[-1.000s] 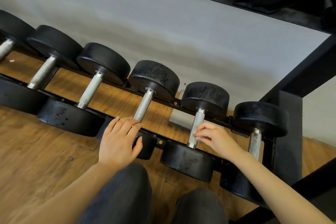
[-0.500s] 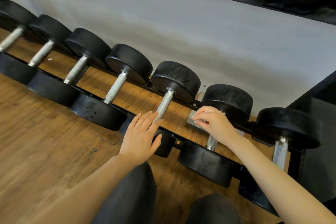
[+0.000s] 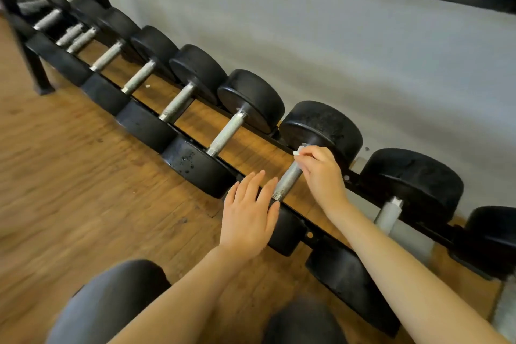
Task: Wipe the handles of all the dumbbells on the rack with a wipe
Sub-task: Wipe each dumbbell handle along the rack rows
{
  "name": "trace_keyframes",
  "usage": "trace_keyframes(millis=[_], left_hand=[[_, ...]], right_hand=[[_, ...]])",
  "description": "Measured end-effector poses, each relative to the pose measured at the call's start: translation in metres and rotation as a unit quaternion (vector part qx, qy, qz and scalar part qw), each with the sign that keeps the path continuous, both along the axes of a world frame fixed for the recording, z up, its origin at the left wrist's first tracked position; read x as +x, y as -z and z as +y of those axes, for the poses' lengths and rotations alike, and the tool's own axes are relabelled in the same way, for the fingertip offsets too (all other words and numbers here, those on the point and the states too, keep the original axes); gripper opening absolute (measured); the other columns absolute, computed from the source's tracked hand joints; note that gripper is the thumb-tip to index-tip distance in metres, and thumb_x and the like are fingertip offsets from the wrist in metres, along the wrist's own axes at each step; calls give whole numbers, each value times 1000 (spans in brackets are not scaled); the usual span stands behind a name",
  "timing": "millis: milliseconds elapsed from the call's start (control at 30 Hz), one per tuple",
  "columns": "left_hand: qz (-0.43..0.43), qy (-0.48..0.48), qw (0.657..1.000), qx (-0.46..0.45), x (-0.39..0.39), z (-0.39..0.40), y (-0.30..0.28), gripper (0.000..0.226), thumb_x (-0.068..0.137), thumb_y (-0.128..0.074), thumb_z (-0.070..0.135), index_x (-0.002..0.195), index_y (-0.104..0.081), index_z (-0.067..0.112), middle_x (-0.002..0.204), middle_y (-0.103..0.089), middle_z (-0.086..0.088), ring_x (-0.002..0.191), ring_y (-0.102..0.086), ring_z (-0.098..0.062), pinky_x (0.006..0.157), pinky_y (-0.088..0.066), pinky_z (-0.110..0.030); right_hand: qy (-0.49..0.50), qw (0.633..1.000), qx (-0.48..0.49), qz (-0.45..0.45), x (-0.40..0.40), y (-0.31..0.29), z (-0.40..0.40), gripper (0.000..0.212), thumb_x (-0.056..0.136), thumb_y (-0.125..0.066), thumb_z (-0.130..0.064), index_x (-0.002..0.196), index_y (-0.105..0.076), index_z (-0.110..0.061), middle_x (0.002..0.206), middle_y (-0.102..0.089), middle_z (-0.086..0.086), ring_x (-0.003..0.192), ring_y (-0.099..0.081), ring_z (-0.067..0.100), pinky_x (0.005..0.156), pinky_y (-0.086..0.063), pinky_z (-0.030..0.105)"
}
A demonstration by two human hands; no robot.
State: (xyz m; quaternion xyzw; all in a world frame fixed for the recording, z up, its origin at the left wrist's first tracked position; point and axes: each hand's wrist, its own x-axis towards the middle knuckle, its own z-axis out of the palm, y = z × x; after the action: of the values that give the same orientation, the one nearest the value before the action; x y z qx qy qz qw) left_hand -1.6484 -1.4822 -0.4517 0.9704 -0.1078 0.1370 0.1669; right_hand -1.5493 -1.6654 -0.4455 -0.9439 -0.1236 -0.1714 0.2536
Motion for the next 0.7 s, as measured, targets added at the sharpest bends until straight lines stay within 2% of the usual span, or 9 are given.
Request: trace_keyframes(millis=[67, 100, 167, 233, 400, 567, 700], left_hand=[[-7, -2, 1000, -15, 0, 0, 2, 48, 98, -36, 42, 139, -52, 23, 143, -52, -3, 136, -43, -24, 112, -37, -47], [-9, -2, 1000, -18, 0, 0, 3, 48, 97, -37, 42, 139, -52, 23, 143, -52, -2, 136, -43, -24, 112, -36, -47], [-11, -6, 1000, -16, 1, 0, 4, 48, 96, -37, 42, 137, -55, 23, 142, -53, -3, 136, -43, -25, 111, -36, -47], [-9, -12, 1000, -7, 0, -1, 4, 47, 96, -37, 42, 135, -57, 23, 142, -53, -4, 135, -43, -26, 111, -37, -48], [5, -12, 1000, 21, 0, -1, 2, 46, 96, -35, 43, 132, -57, 25, 142, -52, -3, 137, -41, -26, 112, -32, -46], [-4, -16, 1000, 21, 0, -3, 1, 43, 95, -36, 42, 123, -63, 23, 137, -56, -2, 134, -44, -25, 110, -34, -44], [-11, -22, 1000, 10, 0, -4, 2, 40, 94, -38, 41, 117, -66, 23, 134, -58, -1, 134, -45, -24, 110, -32, -43]], right_hand=[[2, 1000, 0, -6, 4, 3, 0, 26, 95, -50, -24, 112, -67, -12, 113, -60, 0, 106, -51, 9, 83, -30, -2], [-5, 1000, -6, -18, 1, 4, -1, 26, 95, -54, -21, 115, -66, -10, 114, -60, 1, 108, -52, 10, 87, -36, 3], [-28, 998, -27, -58, -6, 5, -3, 27, 90, -62, -12, 116, -67, -7, 115, -63, 6, 110, -55, 19, 88, -51, 25], [-16, 998, -25, -55, -12, 7, -5, 27, 90, -63, -12, 117, -67, -8, 115, -64, 5, 110, -54, 22, 84, -55, 35], [-40, 997, 1, -62, -13, 12, -10, 29, 89, -60, -14, 117, -67, -8, 117, -63, 5, 110, -55, 21, 88, -54, 34], [-57, 995, 44, -74, -11, 21, -15, 29, 90, -60, -13, 118, -66, -10, 119, -63, 4, 112, -53, 16, 90, -47, 26], [-42, 995, 19, -91, -8, 20, -13, 31, 89, -57, -17, 117, -67, -8, 116, -66, 4, 112, -57, 19, 90, -46, 26]])
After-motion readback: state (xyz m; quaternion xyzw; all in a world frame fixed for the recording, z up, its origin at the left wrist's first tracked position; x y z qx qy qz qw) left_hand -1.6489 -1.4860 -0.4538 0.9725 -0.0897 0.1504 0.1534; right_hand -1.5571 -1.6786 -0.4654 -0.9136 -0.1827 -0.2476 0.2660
